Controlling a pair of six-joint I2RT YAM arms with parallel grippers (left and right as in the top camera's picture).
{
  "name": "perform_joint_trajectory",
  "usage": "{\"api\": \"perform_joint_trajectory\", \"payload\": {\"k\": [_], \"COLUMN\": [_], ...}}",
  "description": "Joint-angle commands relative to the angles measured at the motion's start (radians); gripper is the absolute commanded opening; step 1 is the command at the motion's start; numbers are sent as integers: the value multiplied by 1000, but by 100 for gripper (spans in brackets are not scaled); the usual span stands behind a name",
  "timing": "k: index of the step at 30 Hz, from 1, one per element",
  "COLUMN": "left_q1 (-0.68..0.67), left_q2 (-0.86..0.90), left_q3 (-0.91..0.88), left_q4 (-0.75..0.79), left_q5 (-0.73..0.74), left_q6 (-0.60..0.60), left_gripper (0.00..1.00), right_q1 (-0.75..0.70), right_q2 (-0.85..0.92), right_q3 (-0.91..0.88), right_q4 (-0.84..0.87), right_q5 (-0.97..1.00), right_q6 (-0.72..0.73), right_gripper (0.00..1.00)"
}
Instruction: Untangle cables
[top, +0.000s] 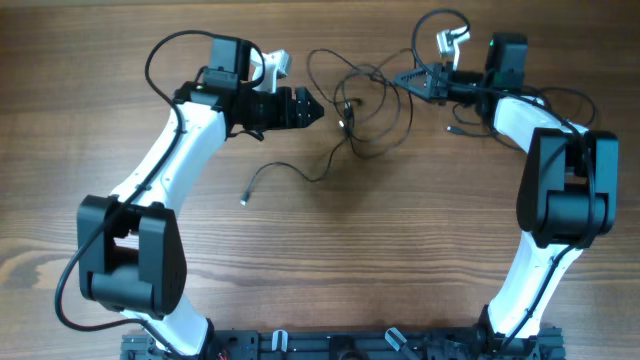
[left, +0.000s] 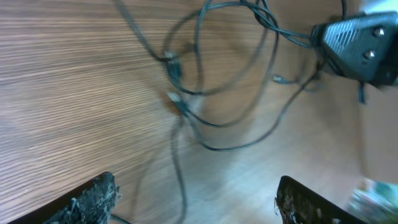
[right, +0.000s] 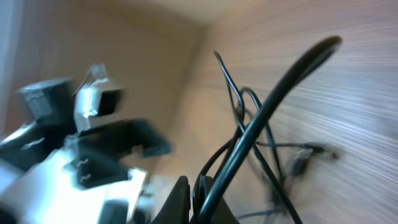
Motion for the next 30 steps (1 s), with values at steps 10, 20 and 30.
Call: {"api": "perform_joint_trajectory", "payload": {"k": [10, 20, 30], "left_q1": [145, 148, 143], "left_q2": [11, 11, 11], "left_q3": [-2, -2, -2], "left_q4": [195, 248, 248], "left_q5": [473, 474, 457], "left_q6": [-278, -678, -754], "left_gripper": [88, 73, 57], "right_q1": [103, 175, 186], "right_q2": [12, 12, 13], "right_q3": [4, 4, 4], "right_q4": [626, 1298, 1297], "right_q5": [-256, -149, -156], "right_q6": [664, 1231, 1233], "right_gripper": [4, 4, 4]}}
